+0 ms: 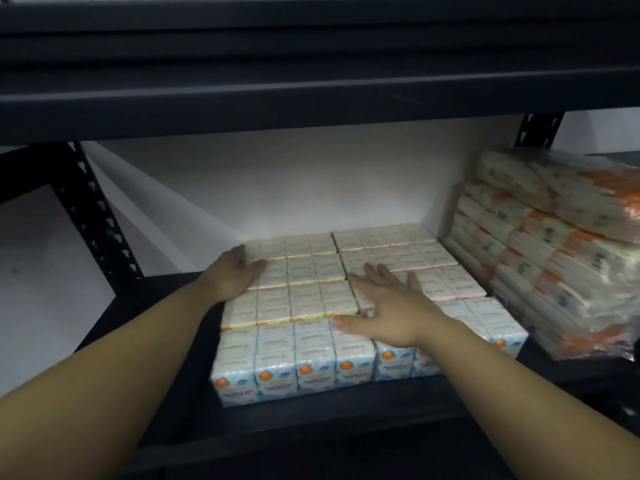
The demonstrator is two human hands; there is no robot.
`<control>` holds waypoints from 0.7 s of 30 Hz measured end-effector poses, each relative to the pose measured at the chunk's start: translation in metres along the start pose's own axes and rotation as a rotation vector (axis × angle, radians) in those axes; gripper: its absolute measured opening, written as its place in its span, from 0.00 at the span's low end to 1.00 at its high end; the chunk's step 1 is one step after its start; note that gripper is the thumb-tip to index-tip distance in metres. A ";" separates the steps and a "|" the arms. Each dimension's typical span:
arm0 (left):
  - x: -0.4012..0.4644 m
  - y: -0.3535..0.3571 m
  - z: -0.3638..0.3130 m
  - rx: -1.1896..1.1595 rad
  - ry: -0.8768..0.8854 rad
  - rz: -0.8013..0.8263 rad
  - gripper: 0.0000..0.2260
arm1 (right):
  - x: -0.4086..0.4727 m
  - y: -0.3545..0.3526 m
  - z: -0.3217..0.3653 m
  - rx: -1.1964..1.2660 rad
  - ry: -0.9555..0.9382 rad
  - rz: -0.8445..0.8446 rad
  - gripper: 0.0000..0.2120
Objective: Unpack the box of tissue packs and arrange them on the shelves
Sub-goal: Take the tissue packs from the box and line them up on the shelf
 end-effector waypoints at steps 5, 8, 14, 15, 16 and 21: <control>0.008 0.001 0.000 -0.082 0.084 -0.023 0.26 | 0.001 0.000 0.000 -0.013 0.002 -0.004 0.50; 0.005 0.003 0.000 -0.080 0.077 -0.017 0.28 | 0.002 0.001 0.000 -0.023 0.010 -0.003 0.50; -0.008 0.006 -0.002 -0.077 0.024 0.038 0.42 | -0.001 -0.002 0.002 -0.013 0.017 -0.005 0.49; -0.013 0.005 -0.004 0.005 0.015 0.053 0.42 | -0.002 -0.002 0.003 0.002 0.013 -0.007 0.49; -0.020 0.004 -0.009 0.106 0.024 0.048 0.43 | -0.004 -0.003 0.004 0.011 0.010 -0.009 0.49; -0.074 0.022 -0.041 0.422 0.218 0.074 0.43 | -0.009 -0.009 0.011 -0.089 0.055 0.005 0.49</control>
Point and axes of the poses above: each hand's wrist, its own x-axis towards the middle knuckle, its own y-axis out of the palm, z = x × y, the point moved 10 cm from there along x, towards the middle knuckle, and after that the axes turned 9 degrees about z, right-handed, at the moved point
